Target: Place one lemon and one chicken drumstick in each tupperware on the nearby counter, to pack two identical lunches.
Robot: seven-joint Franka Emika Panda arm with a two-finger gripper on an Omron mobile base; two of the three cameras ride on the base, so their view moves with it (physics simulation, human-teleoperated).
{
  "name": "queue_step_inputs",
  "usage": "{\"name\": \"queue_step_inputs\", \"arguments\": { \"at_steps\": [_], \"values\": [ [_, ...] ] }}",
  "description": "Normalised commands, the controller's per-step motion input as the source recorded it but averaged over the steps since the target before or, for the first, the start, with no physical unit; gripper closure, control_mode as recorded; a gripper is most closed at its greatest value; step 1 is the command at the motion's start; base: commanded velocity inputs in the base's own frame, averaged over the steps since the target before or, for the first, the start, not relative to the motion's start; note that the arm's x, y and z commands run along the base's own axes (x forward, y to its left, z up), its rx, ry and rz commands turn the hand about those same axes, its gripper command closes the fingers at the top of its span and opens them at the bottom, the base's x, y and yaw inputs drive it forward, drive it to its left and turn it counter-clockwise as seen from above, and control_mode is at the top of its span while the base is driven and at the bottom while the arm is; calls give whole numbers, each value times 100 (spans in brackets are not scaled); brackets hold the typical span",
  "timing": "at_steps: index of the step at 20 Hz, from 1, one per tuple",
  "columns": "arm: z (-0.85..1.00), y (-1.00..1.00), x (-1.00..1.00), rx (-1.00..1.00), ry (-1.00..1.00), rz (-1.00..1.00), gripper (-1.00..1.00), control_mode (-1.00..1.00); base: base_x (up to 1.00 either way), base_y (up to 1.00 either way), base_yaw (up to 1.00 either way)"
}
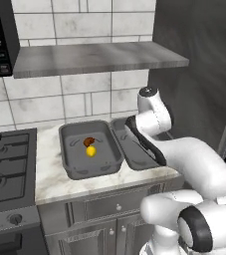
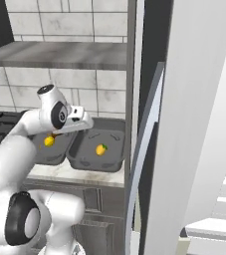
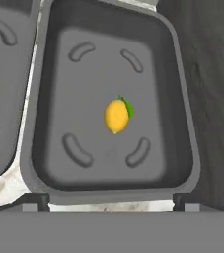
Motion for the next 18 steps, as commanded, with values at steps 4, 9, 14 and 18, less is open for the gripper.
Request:
{"name": "queue_step_inputs", "arguments": {
  "at_steps": [4, 9, 14, 18],
  "values": [
    [13, 3, -97, -10, -18, 0, -100, -100, 0, 0, 0],
    [36, 0, -100, -5, -17, 1, -100, -100, 0, 0, 0],
    [85, 0, -95, -3, -17, 3, -100, -100, 0, 0, 0],
    [100, 0, -86, -3, -12, 2, -100, -100, 0, 0, 0]
  ]
}}
